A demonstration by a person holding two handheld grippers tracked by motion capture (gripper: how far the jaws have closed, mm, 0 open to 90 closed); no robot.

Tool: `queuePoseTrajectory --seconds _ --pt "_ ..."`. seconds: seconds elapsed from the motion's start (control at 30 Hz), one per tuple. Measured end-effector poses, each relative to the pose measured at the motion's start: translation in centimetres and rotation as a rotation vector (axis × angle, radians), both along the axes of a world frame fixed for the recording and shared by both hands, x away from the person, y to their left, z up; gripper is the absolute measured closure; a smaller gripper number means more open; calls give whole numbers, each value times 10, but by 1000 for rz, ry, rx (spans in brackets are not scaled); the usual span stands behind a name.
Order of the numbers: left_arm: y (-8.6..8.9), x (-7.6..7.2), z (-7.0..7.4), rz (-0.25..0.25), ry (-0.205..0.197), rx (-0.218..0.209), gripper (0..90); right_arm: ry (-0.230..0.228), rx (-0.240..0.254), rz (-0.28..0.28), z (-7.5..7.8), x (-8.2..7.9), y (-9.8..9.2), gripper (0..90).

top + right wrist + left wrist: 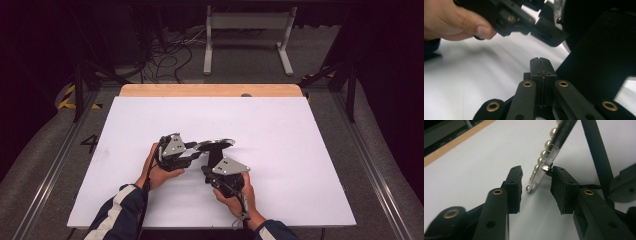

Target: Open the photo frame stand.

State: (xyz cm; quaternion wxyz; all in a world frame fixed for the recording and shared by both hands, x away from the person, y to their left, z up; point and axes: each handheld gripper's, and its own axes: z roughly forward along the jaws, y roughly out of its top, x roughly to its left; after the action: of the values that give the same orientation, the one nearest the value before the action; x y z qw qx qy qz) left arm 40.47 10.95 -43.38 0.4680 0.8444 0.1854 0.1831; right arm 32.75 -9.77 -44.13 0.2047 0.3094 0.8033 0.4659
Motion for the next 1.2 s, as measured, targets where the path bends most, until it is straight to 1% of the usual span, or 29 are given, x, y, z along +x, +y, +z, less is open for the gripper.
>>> queuePoseTrajectory --seconds 0.03,0.07,0.1,0.17,0.27,0.3,0.37,0.43,0.57,0.67,0.77,0.9,0.97,1.0,1.07,1.1,1.13,1.17,1.2 --pt "0 0 0 4 -1 -1 636 -4 -12 -8 -2 0 2 900" --pt "0 0 0 4 -1 -1 637 -4 -12 -8 -2 0 2 900" --pt "0 0 -1 8 2 0 642 5 -34 -14 -5 -1 5 900" --pt "0 0 -2 6 6 -11 654 7 -38 -13 -6 -1 6 900" --pt "0 0 -1 -6 2 -8 713 -12 -62 -22 -7 -4 8 900" --pt "-1 -1 -2 -3 -6 -3 734 -13 -71 -27 -7 -5 9 900" --pt "0 -1 -1 -2 -9 2 742 -22 -91 -28 -8 -6 10 900" --pt "0 -2 -1 -3 -8 3 745 -23 -95 -30 -8 -7 10 900" --pt "0 -4 0 2 -23 24 750 -17 -97 -40 -8 -8 10 900" --pt "0 -5 0 4 -28 31 753 6 -86 -48 -7 -7 7 900" --pt "0 -7 0 7 -34 42 756 12 -86 -52 -8 -8 7 900" --pt "-2 -8 1 14 -38 45 759 10 -79 -37 -8 -9 9 900" --pt "-3 -9 1 14 -34 37 763 -3 -103 -25 -11 -10 16 900" --pt "-2 -9 2 10 -37 49 764 -5 -112 -29 -11 -10 18 900" --pt "-2 -10 3 4 -39 59 768 1 -117 -47 -13 -9 24 900" --pt "-2 -10 3 1 -41 63 771 -12 -142 -59 -14 -9 28 900" --pt "-2 -10 3 1 -41 63 774 -12 -142 -59 -14 -9 28 900" --pt "-2 -11 4 2 -43 66 774 -19 -155 -66 -15 -9 29 900" --pt "-2 -12 4 -1 -43 68 782 -6 -166 -85 -17 -8 29 900"
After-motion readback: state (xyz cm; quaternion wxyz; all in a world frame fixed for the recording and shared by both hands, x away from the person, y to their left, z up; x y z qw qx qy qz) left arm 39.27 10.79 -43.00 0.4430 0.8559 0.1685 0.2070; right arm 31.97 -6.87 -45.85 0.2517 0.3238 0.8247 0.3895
